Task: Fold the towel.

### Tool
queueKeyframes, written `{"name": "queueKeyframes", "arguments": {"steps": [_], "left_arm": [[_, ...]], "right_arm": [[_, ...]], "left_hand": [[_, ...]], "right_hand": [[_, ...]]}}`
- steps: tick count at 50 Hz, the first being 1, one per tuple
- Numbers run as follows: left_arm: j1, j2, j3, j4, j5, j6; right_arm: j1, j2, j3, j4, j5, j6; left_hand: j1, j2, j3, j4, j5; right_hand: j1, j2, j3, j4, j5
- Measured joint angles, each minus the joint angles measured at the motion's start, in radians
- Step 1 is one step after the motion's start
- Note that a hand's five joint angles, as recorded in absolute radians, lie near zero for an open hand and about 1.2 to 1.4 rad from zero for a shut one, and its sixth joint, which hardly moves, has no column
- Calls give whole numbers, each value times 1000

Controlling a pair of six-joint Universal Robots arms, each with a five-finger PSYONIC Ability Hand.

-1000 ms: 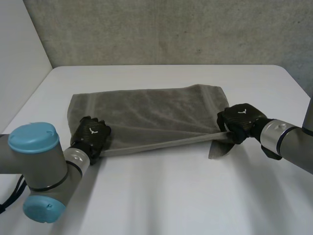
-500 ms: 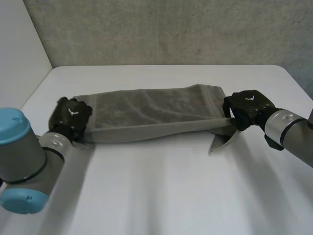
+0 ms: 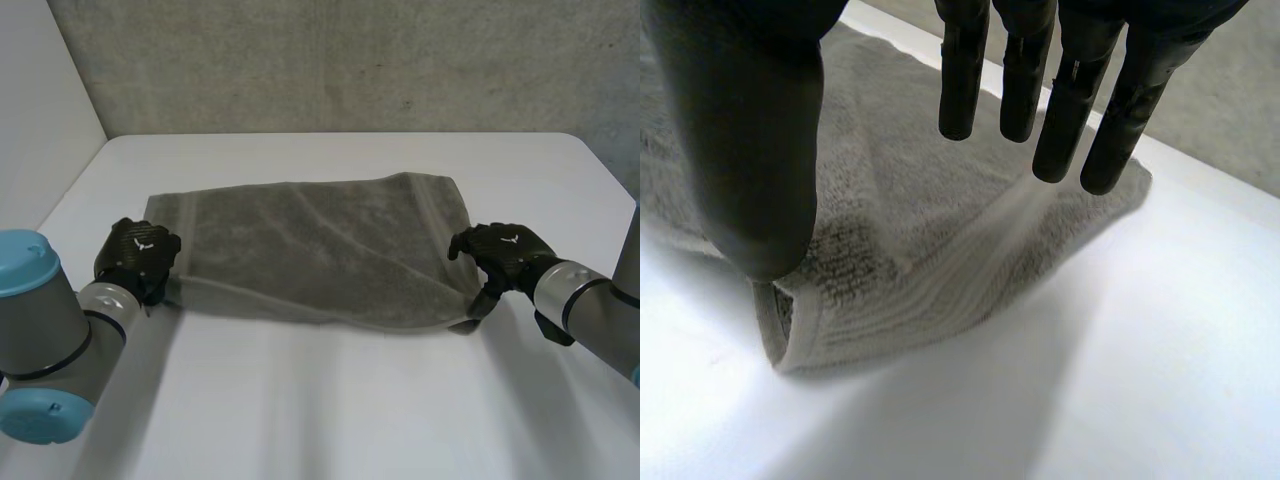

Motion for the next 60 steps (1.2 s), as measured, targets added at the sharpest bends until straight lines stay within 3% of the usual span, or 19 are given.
{"name": "queueKeyframes", "arguments": {"steps": [8,27,43,54,60], "left_arm": [[21,8,13,-1,-2,-3],[25,21,13,-1,-2,-8],[28,83,22,-35,0,-113],[27,114,40,-64,1,-190],[29,133,50,-67,0,-229]], "right_arm": [[-6,-25,73,-51,34,52],[-5,-165,235,-86,19,161],[8,-46,185,-196,61,179],[29,68,110,-234,144,165],[36,72,92,-236,156,166]], "left_hand": [[0,0,0,0,0],[0,0,0,0,0],[10,0,0,1,0],[11,0,0,1,0],[14,0,0,1,0]], "right_hand": [[0,0,0,0,2],[0,0,0,2,25],[9,3,3,11,55],[28,4,23,31,72],[185,179,185,189,215]]}}
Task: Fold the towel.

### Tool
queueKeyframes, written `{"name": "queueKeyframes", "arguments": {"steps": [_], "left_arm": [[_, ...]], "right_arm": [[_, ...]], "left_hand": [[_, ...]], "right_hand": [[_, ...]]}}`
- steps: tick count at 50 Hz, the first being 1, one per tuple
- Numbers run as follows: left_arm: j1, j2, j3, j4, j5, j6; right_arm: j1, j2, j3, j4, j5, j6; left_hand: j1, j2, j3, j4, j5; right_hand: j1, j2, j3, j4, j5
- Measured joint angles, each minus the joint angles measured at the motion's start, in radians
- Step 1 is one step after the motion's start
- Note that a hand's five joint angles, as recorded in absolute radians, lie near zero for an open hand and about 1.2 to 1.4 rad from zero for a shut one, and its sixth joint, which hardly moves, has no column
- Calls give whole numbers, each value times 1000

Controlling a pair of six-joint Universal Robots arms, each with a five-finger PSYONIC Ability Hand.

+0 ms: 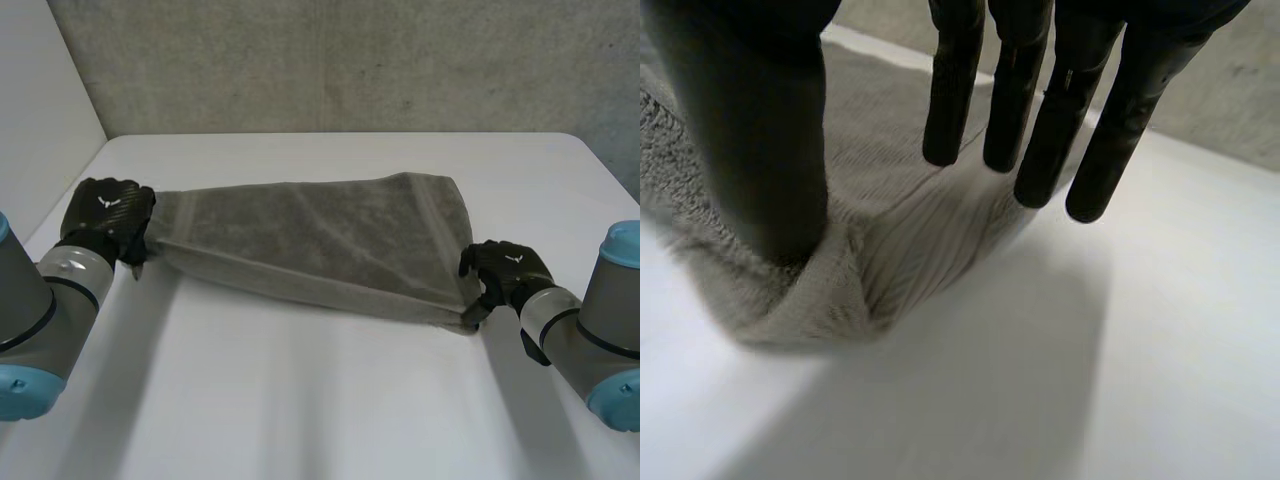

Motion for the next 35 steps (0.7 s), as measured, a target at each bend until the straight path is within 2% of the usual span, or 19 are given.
{"name": "queueKeyframes", "arguments": {"steps": [11,24,35], "left_arm": [[11,20,17,-21,1,-74],[18,17,11,-25,2,-90],[19,9,7,-25,5,-87]], "right_arm": [[23,-110,-53,7,33,7],[96,-45,-2,22,36,3],[94,-86,51,34,31,9]], "left_hand": [[0,0,0,0,7],[0,0,0,0,10],[0,4,4,0,10]], "right_hand": [[43,42,53,52,48],[43,42,52,51,48],[40,40,44,44,40]]}}
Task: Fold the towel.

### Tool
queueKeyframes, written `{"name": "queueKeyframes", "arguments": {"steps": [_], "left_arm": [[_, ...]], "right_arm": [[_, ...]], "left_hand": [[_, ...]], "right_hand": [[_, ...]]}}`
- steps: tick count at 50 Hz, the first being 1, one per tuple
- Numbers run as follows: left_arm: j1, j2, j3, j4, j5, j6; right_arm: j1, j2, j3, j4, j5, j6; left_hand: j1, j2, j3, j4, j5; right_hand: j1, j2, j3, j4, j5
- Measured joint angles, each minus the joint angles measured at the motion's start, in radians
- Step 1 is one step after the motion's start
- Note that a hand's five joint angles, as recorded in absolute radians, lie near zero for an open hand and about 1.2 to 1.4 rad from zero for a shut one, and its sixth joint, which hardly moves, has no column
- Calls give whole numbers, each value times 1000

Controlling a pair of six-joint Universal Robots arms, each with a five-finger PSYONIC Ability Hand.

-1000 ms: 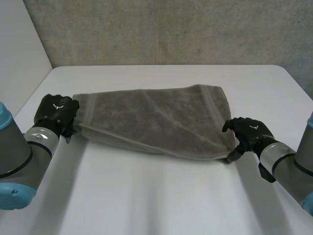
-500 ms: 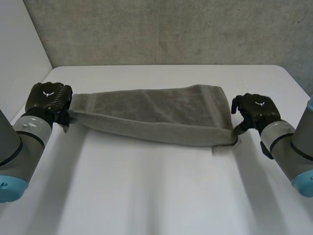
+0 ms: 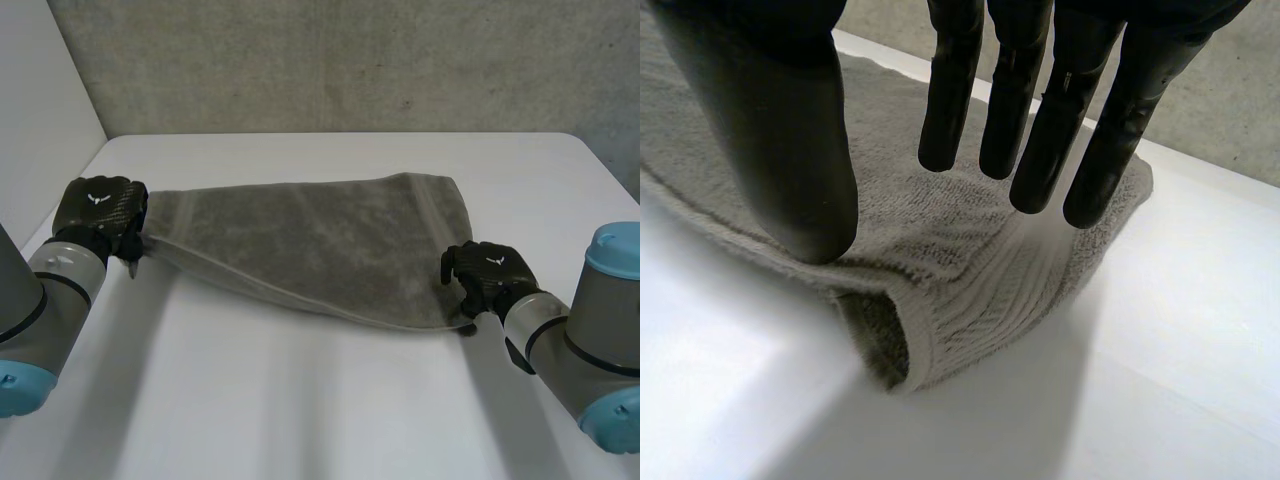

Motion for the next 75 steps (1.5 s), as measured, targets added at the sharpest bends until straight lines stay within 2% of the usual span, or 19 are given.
{"name": "queueKeyframes", "arguments": {"steps": [10,23,45,51,61,63,67,69,75], "left_arm": [[5,-4,10,0,1,1],[18,-18,18,0,0,0],[15,-2,15,-27,22,-8],[17,2,17,-32,24,-8],[34,27,24,-31,24,-29],[37,30,26,-31,25,-40],[40,33,27,-31,26,-66],[40,34,28,-32,26,-73],[35,48,30,-33,27,-80]], "right_arm": [[-3,-52,86,0,-17,-7],[-39,-124,161,-13,-67,-9],[-36,78,23,-146,-23,-74],[-37,126,-27,-153,32,-89],[-46,124,-52,-141,62,-100],[-46,123,-53,-137,61,-99],[-46,110,-55,-126,55,-91],[-45,95,-59,-114,49,-88],[-42,8,-112,-14,-2,-85]], "left_hand": [[0,0,0,0,0],[0,0,0,0,0],[0,0,0,4,0],[0,0,0,4,0],[0,0,0,4,0],[0,0,0,4,0],[0,0,0,4,0],[0,0,0,4,0],[0,0,0,4,0]], "right_hand": [[-208,-207,-213,-215,-231],[-221,-217,-225,-230,-249],[-163,-172,-171,-171,-154],[-15,-15,-16,-17,-10],[0,0,4,4,1],[133,138,131,132,120],[590,585,565,559,571],[635,638,628,627,641],[635,639,635,636,646]]}}
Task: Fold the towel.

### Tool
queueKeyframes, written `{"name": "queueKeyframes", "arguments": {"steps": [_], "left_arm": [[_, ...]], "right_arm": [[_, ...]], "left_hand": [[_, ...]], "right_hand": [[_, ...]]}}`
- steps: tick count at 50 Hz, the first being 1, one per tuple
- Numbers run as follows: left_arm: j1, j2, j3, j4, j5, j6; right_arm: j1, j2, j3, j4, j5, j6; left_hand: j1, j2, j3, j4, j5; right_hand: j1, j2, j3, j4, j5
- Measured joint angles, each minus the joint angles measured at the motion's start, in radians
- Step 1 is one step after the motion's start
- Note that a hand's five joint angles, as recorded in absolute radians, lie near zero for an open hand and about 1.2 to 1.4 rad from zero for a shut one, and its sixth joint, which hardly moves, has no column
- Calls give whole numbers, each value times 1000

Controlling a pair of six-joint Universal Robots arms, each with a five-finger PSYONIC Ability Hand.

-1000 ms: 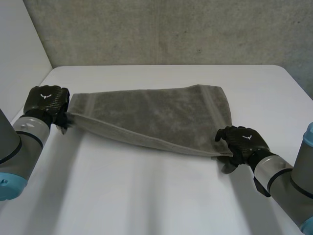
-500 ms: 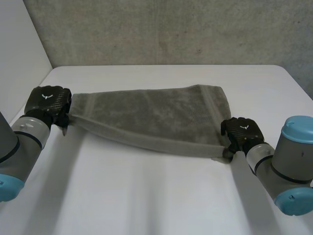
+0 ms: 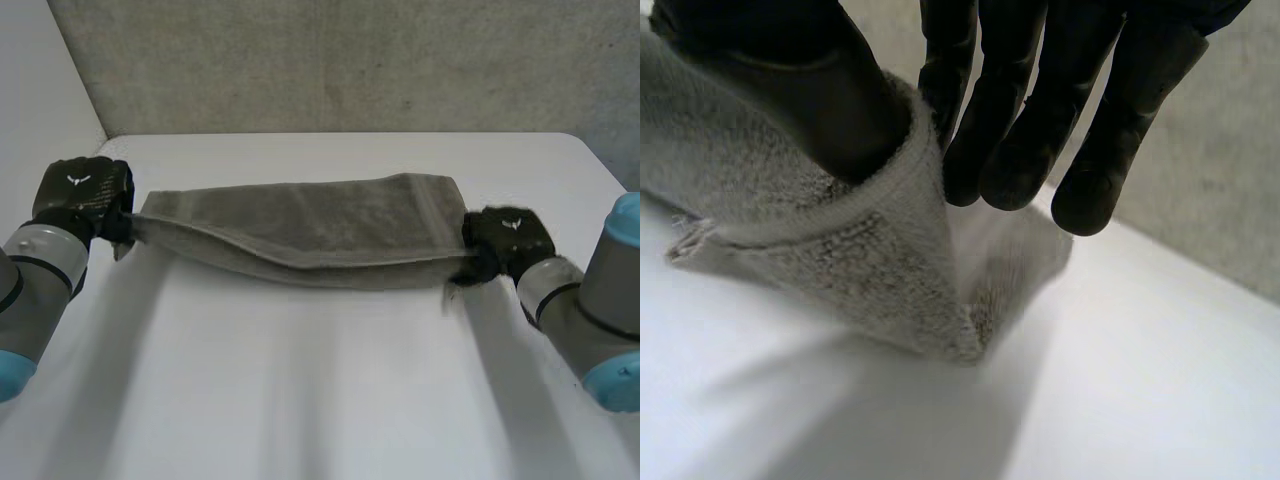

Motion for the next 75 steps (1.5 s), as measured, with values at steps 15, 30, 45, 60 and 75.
{"name": "queueKeyframes", "arguments": {"steps": [15,30,45,60,75], "left_arm": [[9,188,-14,-84,52,2],[80,278,-165,-102,145,4],[80,158,-104,-91,175,6],[59,-281,233,-104,154,10],[32,-582,617,-158,87,8]], "right_arm": [[-37,-140,-361,593,-165,-197],[-109,-232,-332,772,-146,-662],[-79,-81,-340,719,-167,-819],[-46,278,-663,576,-111,-955],[-12,617,-1017,435,-237,-956]], "left_hand": [[0,0,0,0,7],[0,0,0,0,7],[0,0,0,0,7],[0,0,0,0,6],[0,0,0,0,6]], "right_hand": [[0,0,0,0,0],[0,0,0,0,0],[0,0,1,0,3],[0,0,4,0,26],[0,0,4,0,32]]}}
